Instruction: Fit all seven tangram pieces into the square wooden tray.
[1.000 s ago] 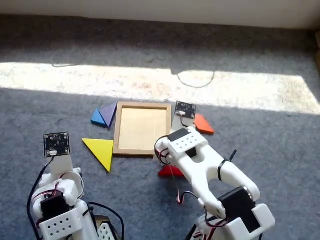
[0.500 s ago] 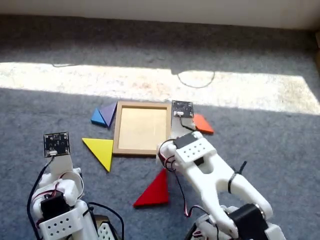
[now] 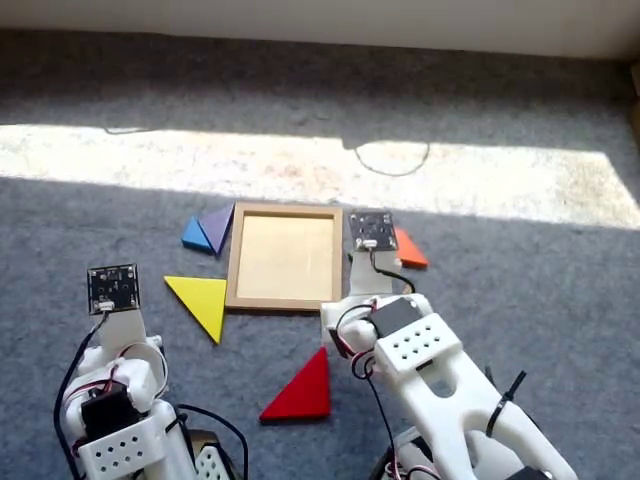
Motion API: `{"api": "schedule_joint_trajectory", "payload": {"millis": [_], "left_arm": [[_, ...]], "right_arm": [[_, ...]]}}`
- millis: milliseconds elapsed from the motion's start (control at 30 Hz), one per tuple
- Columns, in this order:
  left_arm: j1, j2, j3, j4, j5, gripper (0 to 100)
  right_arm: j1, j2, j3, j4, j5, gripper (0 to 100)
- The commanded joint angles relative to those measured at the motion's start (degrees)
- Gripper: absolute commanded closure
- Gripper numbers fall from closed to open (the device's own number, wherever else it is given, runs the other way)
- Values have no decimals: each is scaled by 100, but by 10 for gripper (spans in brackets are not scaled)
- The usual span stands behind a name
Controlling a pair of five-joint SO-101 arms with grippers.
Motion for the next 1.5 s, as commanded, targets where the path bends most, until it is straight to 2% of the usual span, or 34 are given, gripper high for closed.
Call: {"api": "schedule_joint_trajectory", "payload": {"millis": [0, 100, 400, 567, 733, 800, 967, 1233, 1333, 1467], "left_arm": [[-84, -180, 119, 44, -9, 993], [-84, -180, 119, 44, -9, 993], [-84, -180, 119, 44, -9, 993], [-84, -180, 119, 44, -9, 993], [-84, -180, 119, 44, -9, 993], [-84, -180, 119, 44, -9, 993], [-57, -180, 119, 44, 0, 993], [-57, -180, 119, 44, 9, 994], [-57, -180, 119, 44, 9, 994], [-57, -180, 119, 44, 9, 994]], "right_arm": [[-22, -198, -57, -48, 44, 838], [92, -198, -13, -40, 62, 838], [1086, -207, 48, -40, 79, 844], [1244, -207, 40, -40, 88, 998], [1552, -207, 40, -13, 88, 984], [1587, -224, 31, 312, 88, 984], [1481, -1051, -224, 1182, 132, 984], [831, -2668, 277, 1385, 1644, 984], [400, -2756, 391, 1411, 2400, 984], [-303, -2387, 365, 1516, 2646, 984]]}}
